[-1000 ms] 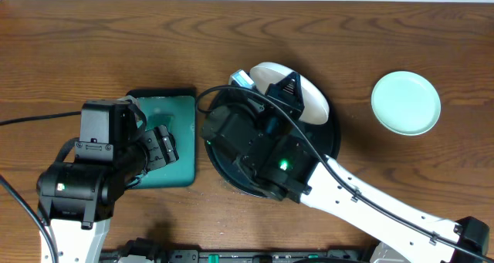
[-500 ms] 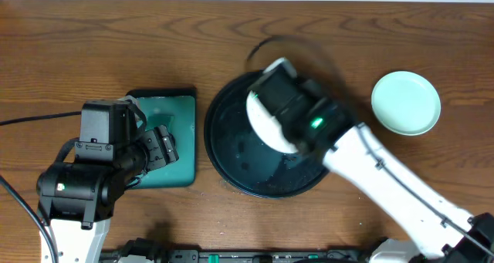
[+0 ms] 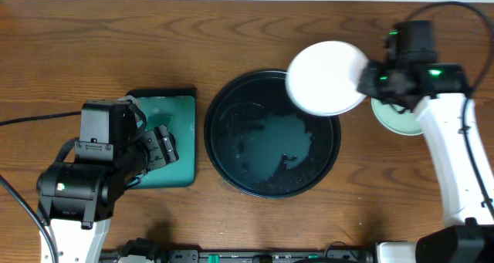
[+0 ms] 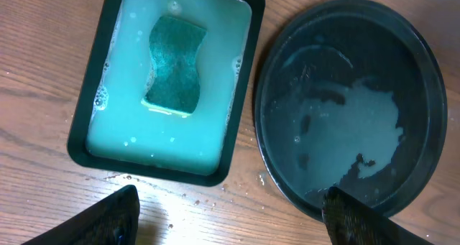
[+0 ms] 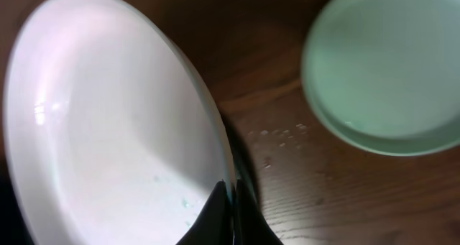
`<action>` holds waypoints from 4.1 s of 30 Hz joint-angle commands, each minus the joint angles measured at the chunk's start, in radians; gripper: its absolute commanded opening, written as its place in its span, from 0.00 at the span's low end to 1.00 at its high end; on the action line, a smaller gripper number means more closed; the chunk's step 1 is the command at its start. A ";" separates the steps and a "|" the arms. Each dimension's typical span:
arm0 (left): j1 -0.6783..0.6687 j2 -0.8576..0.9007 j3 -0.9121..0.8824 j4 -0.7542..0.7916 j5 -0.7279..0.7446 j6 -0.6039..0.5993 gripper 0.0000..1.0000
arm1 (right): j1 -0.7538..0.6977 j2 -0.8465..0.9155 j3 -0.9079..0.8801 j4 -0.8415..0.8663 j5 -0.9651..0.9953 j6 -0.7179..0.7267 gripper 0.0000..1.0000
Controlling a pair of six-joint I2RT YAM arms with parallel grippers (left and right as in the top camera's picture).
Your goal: Clean dirty plates on tray and stack at the side
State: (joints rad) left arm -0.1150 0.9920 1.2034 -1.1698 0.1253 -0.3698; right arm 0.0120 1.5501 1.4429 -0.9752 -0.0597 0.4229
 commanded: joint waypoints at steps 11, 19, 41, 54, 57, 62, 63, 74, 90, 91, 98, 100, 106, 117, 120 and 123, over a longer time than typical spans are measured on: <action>-0.004 0.000 0.006 -0.001 -0.002 -0.009 0.82 | -0.431 0.119 0.013 0.001 -0.057 0.071 0.01; -0.004 0.000 0.006 -0.001 -0.002 -0.009 0.82 | -0.536 0.309 0.013 0.049 -0.054 0.070 0.02; -0.004 0.000 0.006 -0.001 -0.002 -0.009 0.82 | -0.526 0.369 0.014 0.153 -0.114 -0.008 0.22; -0.004 0.000 0.006 -0.001 -0.002 -0.009 0.82 | -0.311 0.182 0.070 0.111 -0.360 -0.377 0.33; -0.004 0.000 0.006 -0.001 -0.002 -0.009 0.82 | -0.220 0.069 0.070 0.076 -0.347 -0.435 0.34; -0.004 0.000 0.006 -0.001 -0.002 -0.009 0.82 | -0.045 -0.126 0.070 -0.007 -0.277 -0.459 0.51; -0.004 0.000 0.006 -0.001 -0.002 -0.009 0.82 | -0.003 -0.167 0.070 -0.026 -0.277 -0.462 0.59; -0.004 0.000 0.006 -0.001 -0.002 -0.009 0.82 | 0.333 -0.461 0.070 -0.092 -0.226 -0.375 0.99; -0.004 0.000 0.006 -0.001 -0.002 -0.009 0.82 | 0.342 -0.529 0.070 -0.064 0.011 -0.118 0.99; -0.004 0.000 0.006 -0.001 -0.002 -0.009 0.82 | 0.342 -0.529 0.070 -0.063 0.039 -0.098 0.99; -0.004 0.000 0.006 -0.001 -0.002 -0.009 0.82 | 0.335 -0.530 0.056 -0.035 0.116 -0.082 0.99; -0.004 0.000 0.006 -0.001 -0.002 -0.009 0.82 | 0.314 -0.543 0.042 -0.014 0.110 -0.109 0.99; -0.004 0.000 0.006 -0.001 -0.002 -0.009 0.82 | 0.171 -0.653 -0.079 0.049 0.036 -0.117 0.99; -0.004 0.000 0.006 -0.001 -0.002 -0.009 0.82 | -0.033 -1.082 -0.667 0.553 -0.175 -0.117 0.99; -0.004 0.000 0.006 -0.001 -0.002 -0.009 0.82 | -0.076 -1.178 -0.803 0.708 -0.240 -0.116 0.99; -0.004 0.000 0.006 -0.001 -0.002 -0.009 0.82 | -0.117 -1.253 -0.924 0.848 -0.290 -0.101 0.99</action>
State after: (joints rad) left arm -0.1150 0.9924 1.2034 -1.1698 0.1253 -0.3698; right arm -0.0727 0.3508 0.5983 -0.1799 -0.2611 0.3077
